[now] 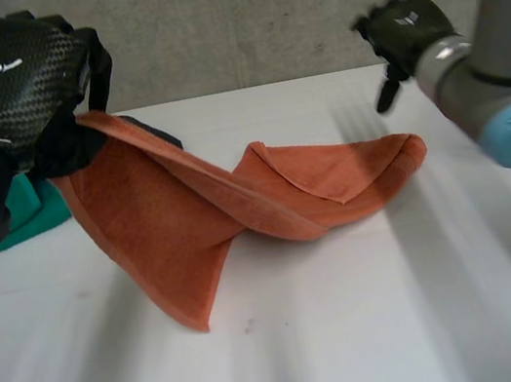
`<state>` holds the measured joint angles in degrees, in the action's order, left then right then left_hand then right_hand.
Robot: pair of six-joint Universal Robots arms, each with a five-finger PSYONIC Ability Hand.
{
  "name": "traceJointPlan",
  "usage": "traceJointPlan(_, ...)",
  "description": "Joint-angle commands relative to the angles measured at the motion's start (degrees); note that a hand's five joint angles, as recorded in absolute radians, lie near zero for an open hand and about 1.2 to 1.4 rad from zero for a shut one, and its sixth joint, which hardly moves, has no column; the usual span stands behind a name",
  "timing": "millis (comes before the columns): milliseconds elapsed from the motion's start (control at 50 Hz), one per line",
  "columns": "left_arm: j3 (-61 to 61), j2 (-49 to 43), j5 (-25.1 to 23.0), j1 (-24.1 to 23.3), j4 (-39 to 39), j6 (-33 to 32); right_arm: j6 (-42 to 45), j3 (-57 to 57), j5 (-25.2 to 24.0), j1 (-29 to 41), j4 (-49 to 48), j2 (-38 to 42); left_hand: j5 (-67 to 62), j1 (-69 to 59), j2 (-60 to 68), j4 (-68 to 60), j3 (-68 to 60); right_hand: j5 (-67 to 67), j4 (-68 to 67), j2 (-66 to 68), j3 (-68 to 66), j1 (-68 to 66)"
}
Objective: Fold the laundry.
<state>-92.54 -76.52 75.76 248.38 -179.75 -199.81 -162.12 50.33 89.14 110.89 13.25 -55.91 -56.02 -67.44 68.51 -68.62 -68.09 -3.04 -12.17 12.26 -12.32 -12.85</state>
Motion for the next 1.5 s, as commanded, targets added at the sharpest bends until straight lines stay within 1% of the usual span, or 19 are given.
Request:
traceJointPlan(20, 3.1, -0.2, 0.4, -2.2, 0.0, 0.2, -9.2, 20.4, -5.7, -2.0, 13.5, -10.8, -14.0, -12.6, 11.5, -11.4, -11.9, -17.3, -18.2, 18.1, -18.0, -17.5)
traceJointPlan(100, 4.9, -0.3, 1.7, -4.3, 0.3, 0.2, -19.3, 30.8, -9.5, -0.9, 10.7, -12.0, -14.0, -12.6, 11.5, -11.4, -11.9, -20.7, -21.5, 21.5, -21.4, -20.9)
traceJointPlan(160, 6.1, -0.2, 2.9, -6.0, 0.5, 0.1, -25.9, 36.5, -10.7, 1.2, 4.9, -11.6, -14.0, -12.6, 11.5, -11.4, -11.9, -16.7, -17.5, 17.4, -17.4, -16.9)
traceJointPlan(240, 7.3, -0.3, 4.0, -7.3, 0.9, -0.1, -31.7, 39.1, -6.8, 4.2, -5.1, -9.1, -14.0, -12.6, 11.5, -11.4, -11.9, -16.3, -17.2, 17.1, -17.0, -16.5)
traceJointPlan(300, 8.2, 0.0, 4.5, -7.9, 1.5, -0.1, -33.1, 37.3, -0.3, 6.3, -11.7, -5.7, -14.0, -12.6, 11.5, -11.4, -11.9, -16.1, -17.0, 16.9, -16.9, -16.3)
traceJointPlan(420, 8.6, 0.4, 4.7, -8.8, 2.1, 0.2, -32.0, 29.1, 6.6, 8.9, -12.5, 0.8, -14.0, -12.6, 11.5, -11.4, -11.9, -9.9, -10.8, 10.7, -10.7, -10.1)
traceJointPlan(600, 8.6, 1.4, 5.4, -9.1, 2.4, 0.3, -29.0, 15.9, 10.4, 11.5, -11.7, 10.8, -14.0, -12.6, 11.5, -11.4, -11.9, -11.4, -12.3, 12.2, -12.1, -11.6)
traceJointPlan(820, 8.0, 2.0, 6.4, -9.0, 2.5, 0.4, -23.6, 3.1, 15.3, 12.4, -15.5, 21.7, -14.0, -12.6, 11.5, -11.4, -11.9, -49.7, -50.6, 50.5, -50.5, -49.9)
traceJointPlan(840, 7.7, 2.0, 6.7, -8.9, 2.4, 0.5, -23.0, 2.2, 15.8, 12.7, -15.7, 22.5, -14.0, -12.6, 11.5, -11.4, -11.9, -64.3, -65.1, 65.0, -65.0, -64.5)
traceJointPlan(960, 6.7, 1.5, 7.5, -8.0, 2.3, 0.5, -21.2, 2.8, 18.3, 11.9, -14.3, 19.2, -14.0, -12.6, 11.5, -11.4, -11.9, -67.0, -67.8, 67.7, -67.7, -67.2)
traceJointPlan(1040, 5.4, 0.5, 7.8, -4.9, 2.2, 0.4, -16.8, 6.8, 15.4, 9.0, -10.9, 10.3, -14.0, -12.6, 11.5, -11.4, -11.9, -67.0, -67.8, 67.7, -67.7, -67.2)
traceJointPlan(1120, 4.6, -2.7, 7.0, 0.8, 1.6, 0.4, -7.8, 10.9, 4.3, 3.4, -5.5, 1.4, -14.0, -12.6, 11.5, -11.4, -11.9, -67.0, -67.8, 67.7, -67.7, -67.2)
traceJointPlan(1140, 4.3, -4.5, 6.3, 3.0, 1.4, 0.3, -2.4, 11.6, -1.6, 0.7, -1.9, -1.4, -14.0, -12.6, 11.5, -11.4, -11.9, -67.0, -67.8, 67.7, -67.7, -67.2)
traceJointPlan(1180, 4.0, -6.7, 5.5, 4.6, 1.2, 0.1, 4.1, 12.0, -6.8, -2.0, 2.8, -4.0, -14.0, -12.6, 11.5, -11.4, -11.9, -67.0, -67.8, 67.7, -67.7, -67.2)
traceJointPlan(1200, 3.9, -9.3, 4.3, 6.2, 1.0, 0.1, 11.0, 11.8, -10.1, -4.3, 8.0, -6.2, -14.0, -12.6, 11.5, -11.4, -11.9, -67.0, -67.8, 67.7, -67.7, -67.2)
traceJointPlan(1280, 4.3, -16.7, 1.0, 8.1, 1.2, -0.1, 25.1, 11.6, -13.5, -9.0, 18.9, -9.6, -14.0, -12.6, 11.5, -11.4, -11.9, -67.0, -67.8, 67.7, -67.7, -67.2)
traceJointPlan(1340, 5.1, -22.7, -1.1, 8.0, 0.7, -0.4, 31.6, 12.3, -14.9, -9.3, 23.1, -10.7, -14.0, -12.6, 11.5, -11.4, -11.9, -67.0, -67.8, 67.7, -67.7, -67.2)
traceJointPlan(1420, 8.1, -30.3, -1.2, 6.9, 0.2, -1.1, 35.8, 13.3, -16.3, -9.1, 21.1, -9.3, -14.0, -12.6, 11.5, -11.4, -11.9, -67.0, -67.8, 67.7, -67.7, -67.2)
traceJointPlan(1500, 12.2, -36.6, 1.0, 5.5, -0.9, -1.4, 39.1, 12.2, -16.6, -8.6, 15.0, -3.8, -14.0, -12.6, 11.5, -11.4, -11.9, -67.0, -67.8, 67.7, -67.7, -67.2)
